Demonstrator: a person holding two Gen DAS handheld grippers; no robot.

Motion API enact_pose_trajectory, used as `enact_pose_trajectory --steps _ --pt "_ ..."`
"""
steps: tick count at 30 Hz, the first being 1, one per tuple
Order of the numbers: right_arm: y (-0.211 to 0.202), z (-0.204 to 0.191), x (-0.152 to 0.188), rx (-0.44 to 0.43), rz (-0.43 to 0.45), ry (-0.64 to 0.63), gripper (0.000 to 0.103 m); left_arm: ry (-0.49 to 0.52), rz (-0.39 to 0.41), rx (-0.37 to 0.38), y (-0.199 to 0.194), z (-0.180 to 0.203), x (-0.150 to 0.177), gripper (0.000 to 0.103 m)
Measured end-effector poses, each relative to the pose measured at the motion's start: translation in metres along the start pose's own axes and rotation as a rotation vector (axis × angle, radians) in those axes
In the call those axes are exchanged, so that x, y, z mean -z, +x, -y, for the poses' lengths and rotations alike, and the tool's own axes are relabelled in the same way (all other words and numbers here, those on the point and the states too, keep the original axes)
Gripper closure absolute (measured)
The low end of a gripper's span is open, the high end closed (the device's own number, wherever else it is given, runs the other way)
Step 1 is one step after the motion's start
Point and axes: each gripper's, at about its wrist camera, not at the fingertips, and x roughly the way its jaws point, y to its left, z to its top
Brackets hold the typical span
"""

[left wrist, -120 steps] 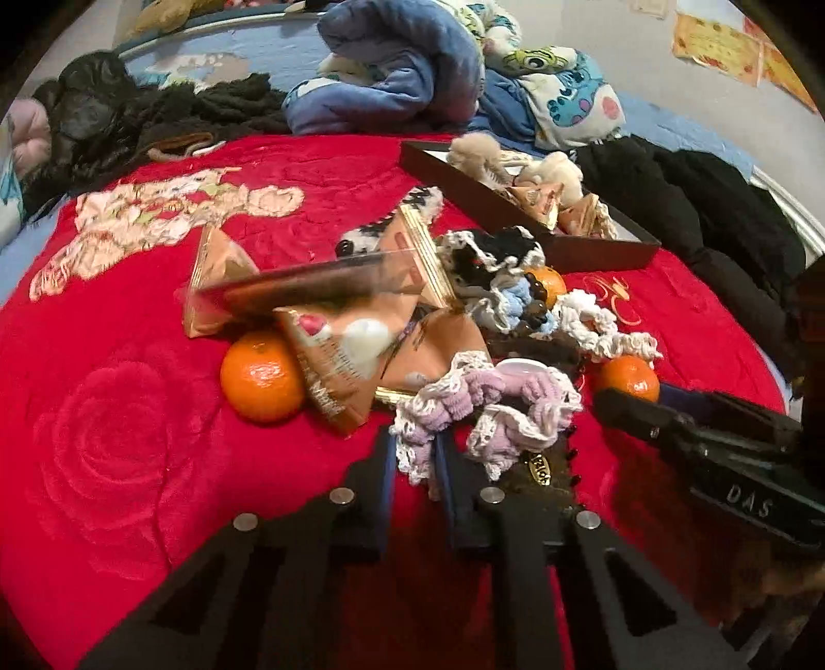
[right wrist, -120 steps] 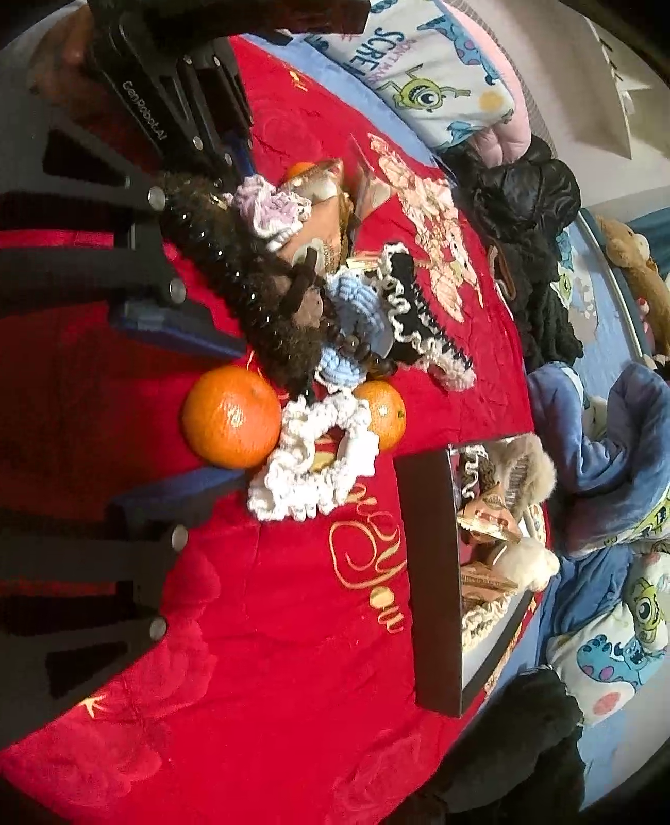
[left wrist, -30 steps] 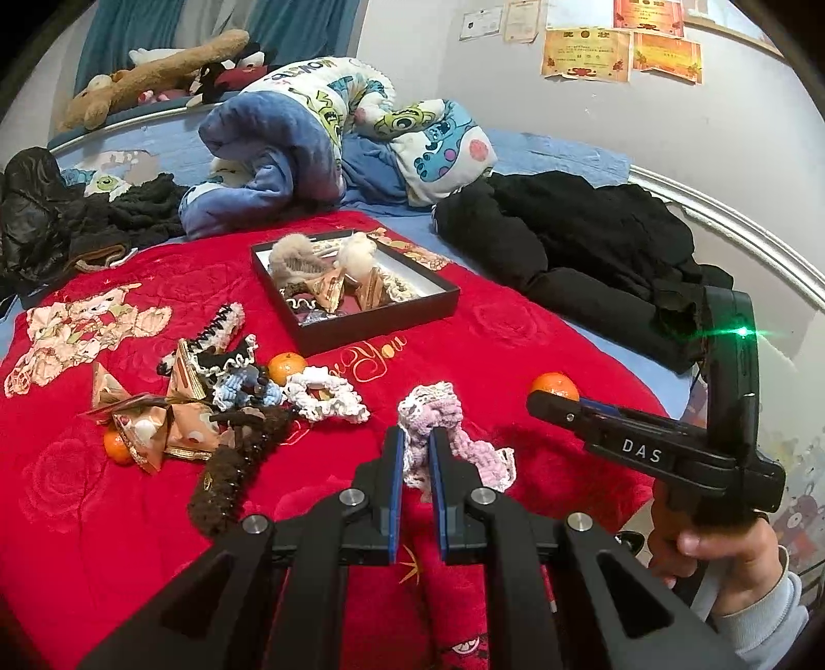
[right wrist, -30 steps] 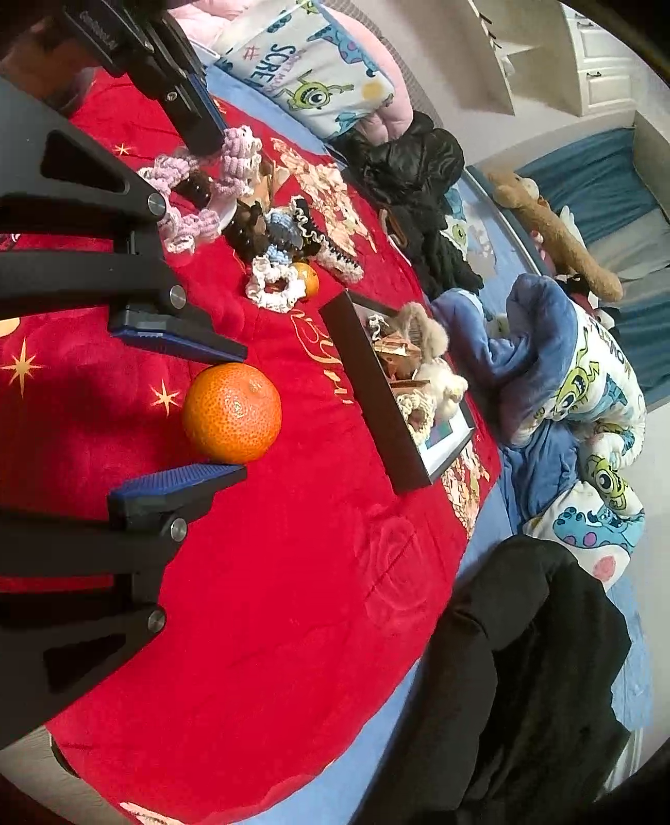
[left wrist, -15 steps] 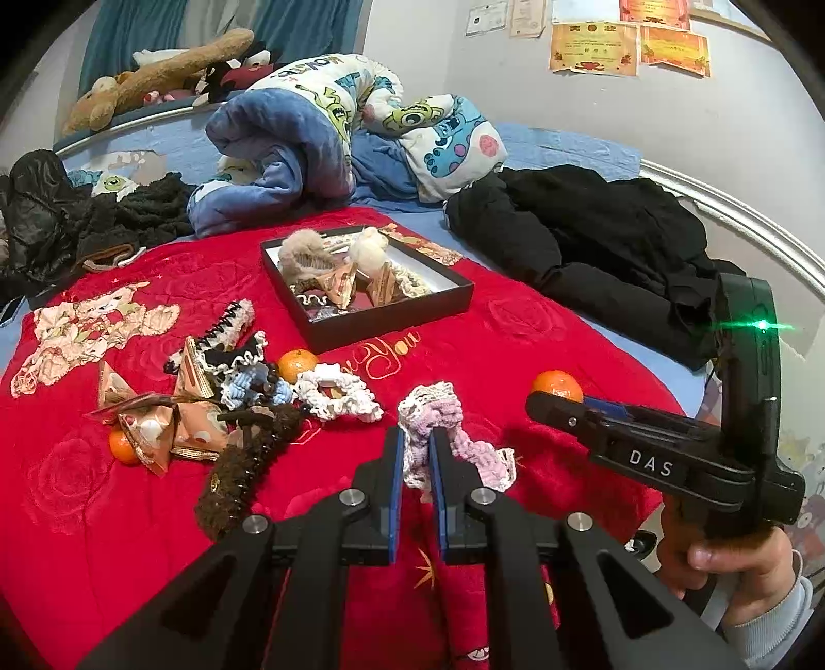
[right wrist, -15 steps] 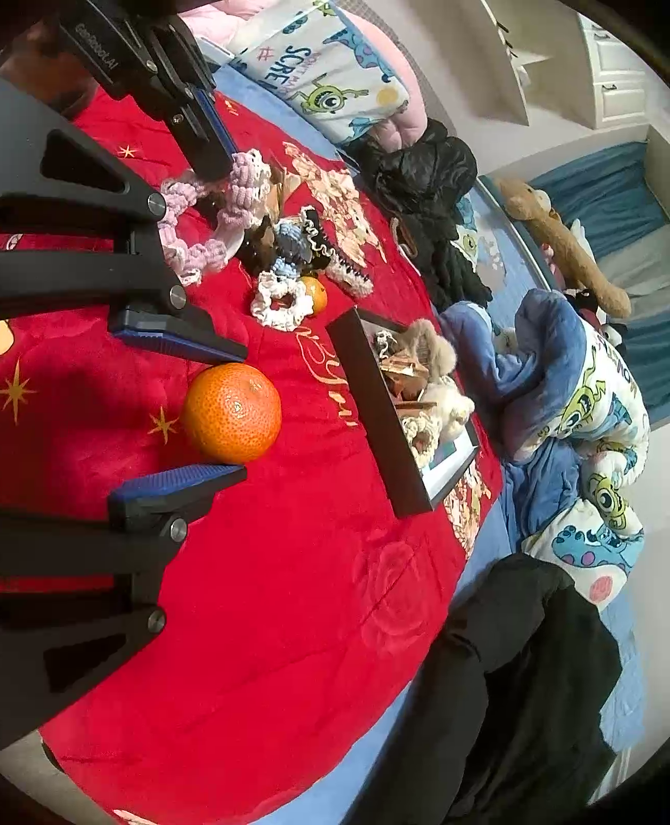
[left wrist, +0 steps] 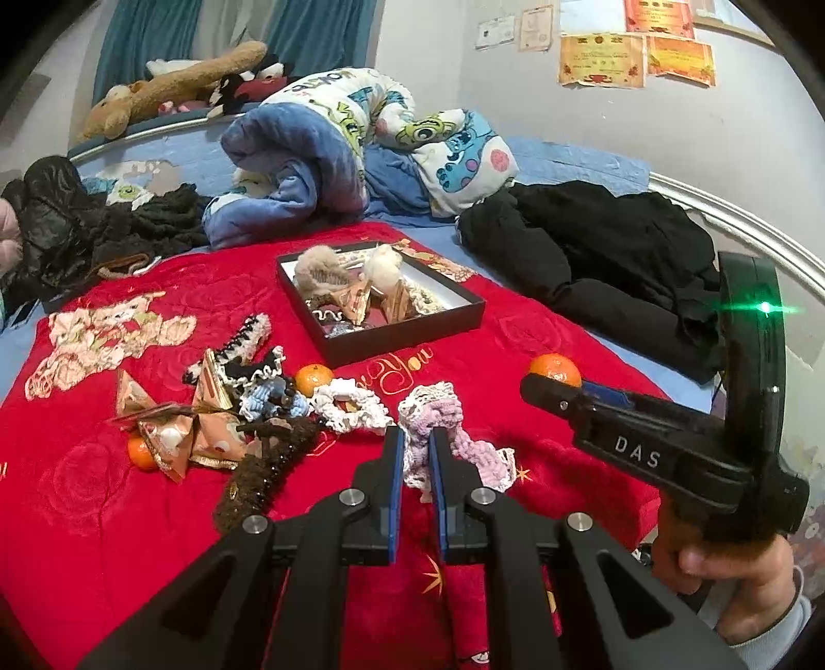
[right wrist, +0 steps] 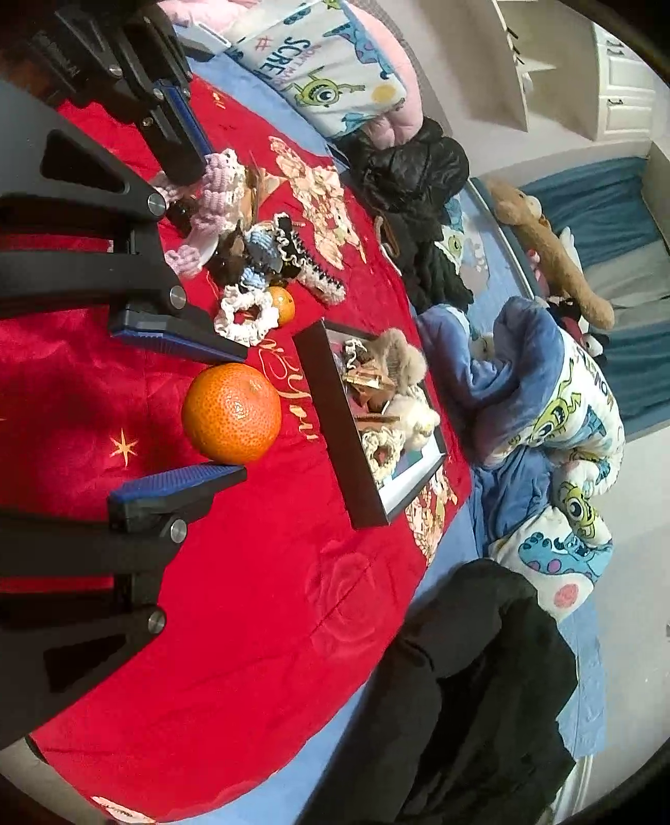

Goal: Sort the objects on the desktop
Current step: 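Carry the scrunchie and tangerine in both tools toward the black box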

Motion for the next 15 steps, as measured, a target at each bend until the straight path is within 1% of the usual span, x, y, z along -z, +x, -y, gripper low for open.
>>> enact_pose_trajectory --steps 3,6,8,13,15 --pt "0.001 0.000 -0.002 -0.013 -0.009 0.015 0.065 -0.043 0.007 0.026 0.001 -0.001 -0.002 0.093" --pt "-0.001 -0.002 -0.007 -0.038 0.002 0.016 0.065 -0.055 -0.014 0.003 0.006 0.001 -0.004 0.093" --pt "-0.003 -0.007 -0.009 -0.035 0.014 -0.001 0.065 -0.064 -0.037 0.008 0.006 0.003 -0.006 0.093" --pt "-0.010 -0.014 -0.013 -0.052 0.046 -0.042 0.065 -0.047 0.005 0.008 -0.017 0.011 -0.017 0.093" --pt "-0.011 -0.014 -0.013 -0.061 0.053 -0.050 0.065 -0.046 0.007 0.013 -0.024 0.015 -0.023 0.093"
